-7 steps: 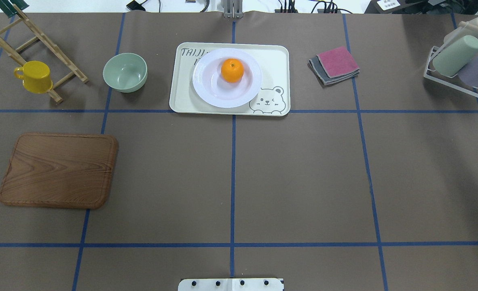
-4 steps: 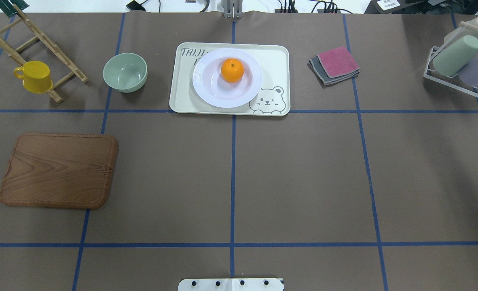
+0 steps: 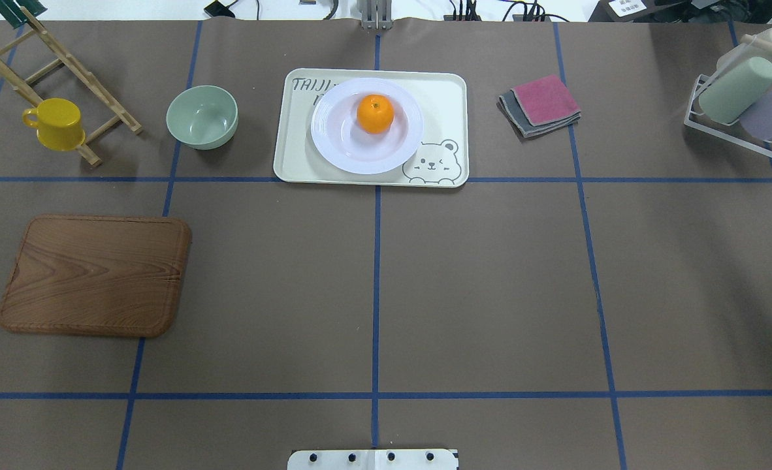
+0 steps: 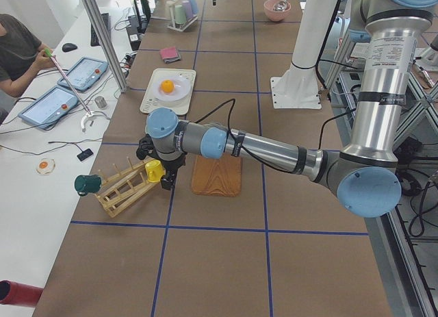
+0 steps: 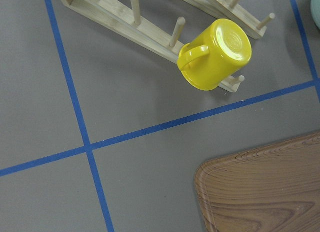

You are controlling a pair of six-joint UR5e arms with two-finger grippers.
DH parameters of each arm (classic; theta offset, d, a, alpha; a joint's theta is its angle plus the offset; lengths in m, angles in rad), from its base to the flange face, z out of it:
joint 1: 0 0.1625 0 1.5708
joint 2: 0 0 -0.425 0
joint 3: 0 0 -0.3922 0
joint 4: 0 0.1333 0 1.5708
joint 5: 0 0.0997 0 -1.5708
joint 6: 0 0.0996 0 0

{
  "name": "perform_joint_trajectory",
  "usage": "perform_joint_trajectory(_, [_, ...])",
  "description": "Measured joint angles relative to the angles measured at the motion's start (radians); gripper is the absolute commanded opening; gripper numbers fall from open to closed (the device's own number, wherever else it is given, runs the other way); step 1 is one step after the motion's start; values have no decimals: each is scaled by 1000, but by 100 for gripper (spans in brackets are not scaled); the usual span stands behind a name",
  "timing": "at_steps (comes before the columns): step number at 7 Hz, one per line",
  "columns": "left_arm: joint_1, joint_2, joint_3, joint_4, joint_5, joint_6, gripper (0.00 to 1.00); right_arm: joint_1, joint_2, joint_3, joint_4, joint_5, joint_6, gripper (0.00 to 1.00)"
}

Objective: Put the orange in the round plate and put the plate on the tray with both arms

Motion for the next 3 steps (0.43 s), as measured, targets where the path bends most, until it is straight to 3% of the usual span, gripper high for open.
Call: perform_joint_trajectory(3, [0,-1,-8,-18,1,2,100,2,-3,2,0,-2,-1,100])
